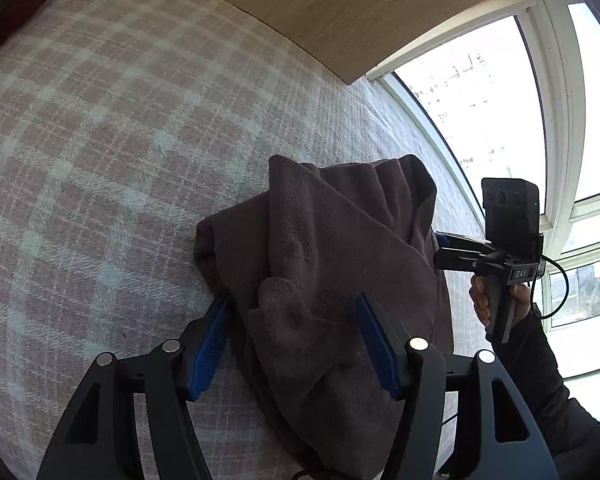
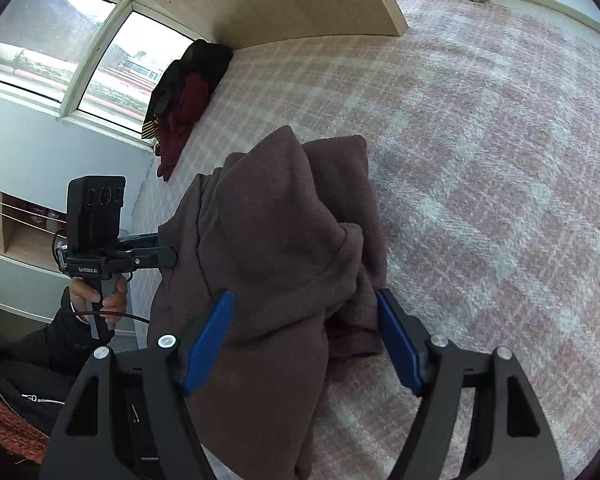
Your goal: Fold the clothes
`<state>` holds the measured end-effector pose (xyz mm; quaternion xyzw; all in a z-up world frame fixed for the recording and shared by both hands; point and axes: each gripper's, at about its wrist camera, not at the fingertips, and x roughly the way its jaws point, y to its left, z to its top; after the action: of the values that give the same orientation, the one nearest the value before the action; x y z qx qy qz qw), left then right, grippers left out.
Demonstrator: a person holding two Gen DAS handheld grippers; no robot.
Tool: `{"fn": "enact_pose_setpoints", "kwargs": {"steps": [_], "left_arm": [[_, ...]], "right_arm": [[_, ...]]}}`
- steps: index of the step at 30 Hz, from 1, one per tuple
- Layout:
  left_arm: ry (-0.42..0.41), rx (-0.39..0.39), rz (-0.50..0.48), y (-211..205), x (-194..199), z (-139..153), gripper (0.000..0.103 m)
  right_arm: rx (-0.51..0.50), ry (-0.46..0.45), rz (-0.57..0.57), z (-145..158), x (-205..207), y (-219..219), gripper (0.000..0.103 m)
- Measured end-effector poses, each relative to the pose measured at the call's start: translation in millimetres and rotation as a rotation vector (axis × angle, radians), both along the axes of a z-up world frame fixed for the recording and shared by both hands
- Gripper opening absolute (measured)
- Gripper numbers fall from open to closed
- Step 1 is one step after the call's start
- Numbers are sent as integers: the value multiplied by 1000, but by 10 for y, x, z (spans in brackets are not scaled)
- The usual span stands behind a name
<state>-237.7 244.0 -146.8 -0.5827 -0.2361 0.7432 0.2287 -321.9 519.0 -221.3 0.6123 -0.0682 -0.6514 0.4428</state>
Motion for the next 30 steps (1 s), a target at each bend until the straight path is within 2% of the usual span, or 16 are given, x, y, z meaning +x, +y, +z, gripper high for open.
{"fn": "enact_pose_setpoints", "kwargs": {"steps": [2, 5, 6, 7, 9, 13, 17, 20, 22, 23, 24, 25, 26, 27, 28, 30], "left_arm": [[29, -7, -16, 55, 10, 9, 60], [45, 1, -17, 74, 36, 23, 50], [49, 15, -10, 54, 55, 52, 45], [53, 30, -4, 35, 74, 84, 43], [82, 70, -2, 13, 114, 223, 32], [146, 87, -52, 136, 135, 532, 30], [205, 101, -111, 352, 33, 839, 29], [243, 61, -189, 616, -177, 1015, 29], [282, -5, -235, 813, -373, 1041, 30], [293, -65, -258, 899, -495, 974, 31], [279, -166, -249, 934, -628, 842, 33], [264, -262, -241, 960, -757, 710, 30], [233, -315, -236, 913, -860, 587, 30], [207, -363, -230, 863, -951, 482, 33], [222, -364, -222, 789, -930, 536, 35], [252, -366, -207, 647, -884, 649, 34]], "right_arm": [[9, 22, 33, 26, 55, -89, 67], [-1, 62, 47, 111, 151, -148, 50], [-31, 63, 35, 164, 174, -119, 36], [-64, 63, 21, 220, 196, -87, 28], [-122, 68, 10, 346, 287, -27, 26], [-151, 123, -31, 582, 518, 79, 23], [-108, 183, -135, 818, 657, 306, 21], [-52, 225, -214, 1011, 680, 471, 21], [23, 261, -260, 1106, 526, 628, 21], [81, 264, -279, 1054, 423, 632, 23], [112, 244, -299, 938, 288, 633, 26], [145, 220, -303, 778, 130, 654, 31], [209, 205, -310, 642, 11, 658, 31], [209, 170, -322, 576, -54, 716, 31], [203, 134, -335, 517, -114, 781, 31], [114, 136, -392, 623, -23, 1010, 34]]}}
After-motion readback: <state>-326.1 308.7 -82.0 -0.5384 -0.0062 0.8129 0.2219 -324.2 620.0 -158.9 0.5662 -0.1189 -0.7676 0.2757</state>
